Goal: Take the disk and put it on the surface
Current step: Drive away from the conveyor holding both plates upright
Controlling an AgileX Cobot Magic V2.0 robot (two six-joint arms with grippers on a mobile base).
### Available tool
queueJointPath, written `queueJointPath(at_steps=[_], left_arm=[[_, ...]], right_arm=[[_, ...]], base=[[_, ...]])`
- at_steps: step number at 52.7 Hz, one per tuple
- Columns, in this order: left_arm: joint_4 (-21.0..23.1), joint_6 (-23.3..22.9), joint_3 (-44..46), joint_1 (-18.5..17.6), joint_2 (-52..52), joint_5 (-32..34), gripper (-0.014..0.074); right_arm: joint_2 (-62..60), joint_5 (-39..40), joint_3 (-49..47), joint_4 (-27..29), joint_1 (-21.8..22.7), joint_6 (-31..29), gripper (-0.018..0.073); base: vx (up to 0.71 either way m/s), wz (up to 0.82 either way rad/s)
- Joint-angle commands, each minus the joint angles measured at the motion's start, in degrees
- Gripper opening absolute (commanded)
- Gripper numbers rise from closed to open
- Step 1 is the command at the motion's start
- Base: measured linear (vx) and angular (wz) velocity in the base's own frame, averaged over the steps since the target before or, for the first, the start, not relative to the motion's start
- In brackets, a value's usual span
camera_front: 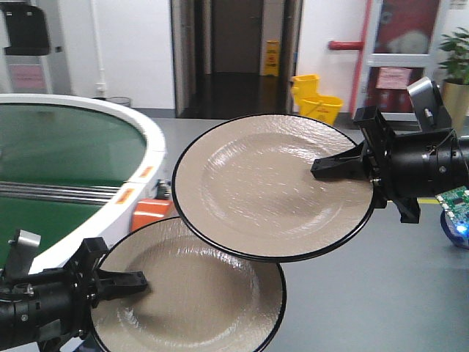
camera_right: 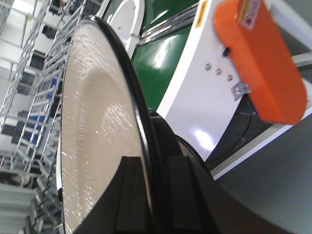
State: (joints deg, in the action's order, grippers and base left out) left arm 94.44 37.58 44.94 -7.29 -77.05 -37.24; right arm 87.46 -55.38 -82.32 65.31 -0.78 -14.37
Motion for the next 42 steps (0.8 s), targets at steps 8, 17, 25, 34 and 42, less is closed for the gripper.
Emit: queueJointPath(at_steps=[8, 17, 25, 34, 42], left_arm=[[7.75, -0.86, 1.72, -0.29, 2.03, -3.02, 0.0001], [7.75, -0.86, 1.72, -0.29, 2.03, -3.02, 0.0001], [7.75, -0.86, 1.72, -0.29, 2.03, -3.02, 0.0001], [7.75, -0.86, 1.72, -0.29, 2.03, -3.02, 0.0001], [7.75, -0.86, 1.72, -0.29, 2.03, -3.02, 0.0001]], right_arm=[[-2.44, 1.77, -2.33, 6.98, 0.22, 0.13, -0.0008], [-2.44, 1.77, -2.33, 6.98, 0.22, 0.13, -0.0008], [-2.44, 1.77, -2.33, 6.98, 0.22, 0.13, -0.0008], [-2.44, 1.77, -2.33, 6.98, 0.22, 0.09, -0.0008], [-2.44, 1.77, -2.33, 6.98, 0.22, 0.09, -0.0008]], base=[[0.14, -0.44], [0.17, -0.43], [0.21, -0.41], [0.24, -0.35], [0.28, -0.3]])
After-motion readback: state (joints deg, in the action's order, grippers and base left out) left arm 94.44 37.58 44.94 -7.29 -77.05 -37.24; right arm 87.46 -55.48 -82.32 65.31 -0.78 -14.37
